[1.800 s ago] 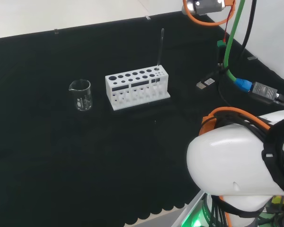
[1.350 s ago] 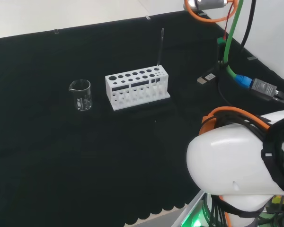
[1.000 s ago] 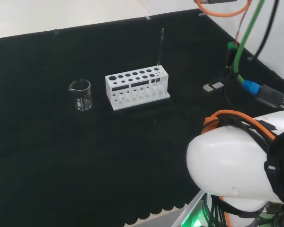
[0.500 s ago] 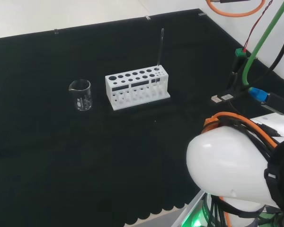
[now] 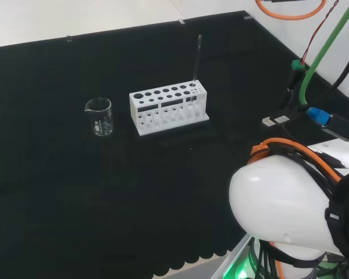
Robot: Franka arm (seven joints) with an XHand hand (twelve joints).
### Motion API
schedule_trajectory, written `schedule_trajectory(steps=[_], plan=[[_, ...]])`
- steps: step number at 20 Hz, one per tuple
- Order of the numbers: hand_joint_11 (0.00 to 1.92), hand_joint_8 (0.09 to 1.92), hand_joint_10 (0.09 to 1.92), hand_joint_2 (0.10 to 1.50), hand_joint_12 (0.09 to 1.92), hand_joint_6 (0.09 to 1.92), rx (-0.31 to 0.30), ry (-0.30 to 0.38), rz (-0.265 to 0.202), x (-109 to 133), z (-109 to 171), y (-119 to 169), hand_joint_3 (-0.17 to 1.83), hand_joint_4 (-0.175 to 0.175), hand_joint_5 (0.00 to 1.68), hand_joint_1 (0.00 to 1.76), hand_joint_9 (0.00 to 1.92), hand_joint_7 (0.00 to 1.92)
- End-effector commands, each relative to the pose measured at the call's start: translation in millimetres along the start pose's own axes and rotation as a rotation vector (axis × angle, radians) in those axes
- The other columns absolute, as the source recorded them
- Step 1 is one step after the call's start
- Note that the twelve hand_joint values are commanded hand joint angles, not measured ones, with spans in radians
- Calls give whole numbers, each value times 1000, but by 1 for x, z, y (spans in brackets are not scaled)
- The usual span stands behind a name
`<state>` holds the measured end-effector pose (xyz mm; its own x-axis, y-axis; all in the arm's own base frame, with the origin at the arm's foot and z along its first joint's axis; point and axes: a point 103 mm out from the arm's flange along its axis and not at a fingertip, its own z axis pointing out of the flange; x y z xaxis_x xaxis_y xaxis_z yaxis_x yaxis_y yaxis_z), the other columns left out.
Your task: Take the glass rod from the white test tube rack.
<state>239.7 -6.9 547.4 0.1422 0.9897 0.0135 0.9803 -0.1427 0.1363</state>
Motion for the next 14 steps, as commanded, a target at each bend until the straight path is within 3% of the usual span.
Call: schedule_trajectory(steps=[1, 14], plan=[[0, 316, 580, 1136, 996, 87, -1, -15, 21, -10, -2, 12, -85, 8, 41, 412, 0, 0], [0, 553, 797, 1162, 1152, 87, -4, -35, 110, -63, 1, 63, -83, 3, 101, 438, 0, 0]])
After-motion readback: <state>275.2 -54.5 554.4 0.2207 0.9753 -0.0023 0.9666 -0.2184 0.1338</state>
